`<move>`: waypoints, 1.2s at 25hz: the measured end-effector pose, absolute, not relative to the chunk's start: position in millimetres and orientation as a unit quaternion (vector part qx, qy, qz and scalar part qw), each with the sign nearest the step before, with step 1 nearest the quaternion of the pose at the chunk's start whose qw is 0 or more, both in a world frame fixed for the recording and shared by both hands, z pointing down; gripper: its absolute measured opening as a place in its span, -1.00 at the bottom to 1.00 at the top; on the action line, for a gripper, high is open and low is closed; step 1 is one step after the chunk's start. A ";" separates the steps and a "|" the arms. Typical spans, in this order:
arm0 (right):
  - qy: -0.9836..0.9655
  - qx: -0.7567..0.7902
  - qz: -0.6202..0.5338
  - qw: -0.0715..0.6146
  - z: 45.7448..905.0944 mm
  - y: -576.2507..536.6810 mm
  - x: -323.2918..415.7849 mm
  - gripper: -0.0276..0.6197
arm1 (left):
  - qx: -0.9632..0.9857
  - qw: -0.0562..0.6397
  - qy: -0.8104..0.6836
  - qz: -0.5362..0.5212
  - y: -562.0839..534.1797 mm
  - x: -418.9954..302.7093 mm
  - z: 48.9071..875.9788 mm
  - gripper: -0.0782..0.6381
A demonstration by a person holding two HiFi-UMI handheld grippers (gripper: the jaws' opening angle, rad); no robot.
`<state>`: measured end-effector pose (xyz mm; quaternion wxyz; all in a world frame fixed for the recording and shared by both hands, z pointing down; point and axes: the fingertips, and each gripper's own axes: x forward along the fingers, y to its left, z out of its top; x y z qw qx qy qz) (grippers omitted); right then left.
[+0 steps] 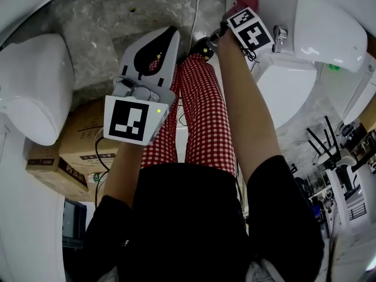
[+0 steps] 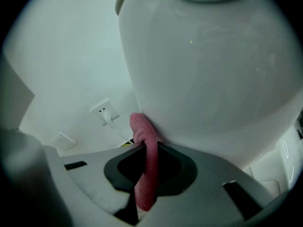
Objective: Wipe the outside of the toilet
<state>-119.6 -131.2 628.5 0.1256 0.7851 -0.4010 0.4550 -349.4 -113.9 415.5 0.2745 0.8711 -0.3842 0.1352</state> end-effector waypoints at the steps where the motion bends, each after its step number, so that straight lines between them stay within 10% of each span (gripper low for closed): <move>1: -0.397 0.786 0.457 0.124 629.0 -127.2 -119.5 -0.75 | 0.872 0.275 -0.382 0.136 -112.6 -348.8 415.9 -0.76; 30: -0.370 0.796 0.460 0.132 621.2 -41.3 -110.2 -0.75 | 0.896 0.265 -0.326 0.146 -90.1 -326.2 405.0 -0.76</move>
